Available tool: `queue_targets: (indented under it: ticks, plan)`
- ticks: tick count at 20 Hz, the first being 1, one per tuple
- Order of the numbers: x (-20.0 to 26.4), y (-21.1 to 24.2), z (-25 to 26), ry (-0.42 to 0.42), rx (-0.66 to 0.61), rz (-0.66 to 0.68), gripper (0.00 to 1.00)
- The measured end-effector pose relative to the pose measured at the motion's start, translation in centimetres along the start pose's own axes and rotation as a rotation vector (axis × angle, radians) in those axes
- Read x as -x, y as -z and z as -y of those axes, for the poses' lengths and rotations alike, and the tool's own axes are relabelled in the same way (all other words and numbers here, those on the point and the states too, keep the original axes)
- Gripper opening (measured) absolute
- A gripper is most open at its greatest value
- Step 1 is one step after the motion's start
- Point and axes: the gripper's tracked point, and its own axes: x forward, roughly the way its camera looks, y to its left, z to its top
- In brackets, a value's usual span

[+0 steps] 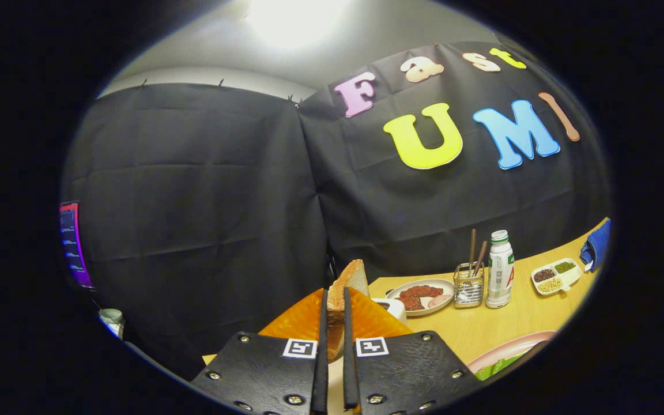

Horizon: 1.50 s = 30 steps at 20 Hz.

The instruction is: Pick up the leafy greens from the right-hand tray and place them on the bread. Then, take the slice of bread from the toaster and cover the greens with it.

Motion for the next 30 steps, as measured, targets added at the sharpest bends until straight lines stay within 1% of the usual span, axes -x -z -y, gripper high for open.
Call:
queue_targets:
  ticks: [3,5,7,10,14,17,21,25,29,30]
  plan:
    - [2.3,-2.8,1.3,-0.008,-0.036,0.037,0.10]
    - [3.9,-4.6,3.1,0.024,-0.005,0.074,0.10]
    - [5.7,-5.2,4.4,0.041,0.009,0.088,0.10]
    - [8.5,-5.5,7.6,0.096,0.048,0.080,0.10]
    - [12.0,-6.2,12.7,0.203,0.099,0.072,0.10]
    - [14.2,-6.2,15.9,0.268,0.130,0.057,0.10]
    - [16.5,-4.9,19.4,0.347,0.187,0.016,0.10]
    - [18.1,-3.6,22.2,0.409,0.211,-0.027,0.10]
    - [19.9,-2.4,24.0,0.479,0.294,-0.066,0.10]
    - [20.1,-1.9,24.1,0.485,0.310,-0.079,0.10]
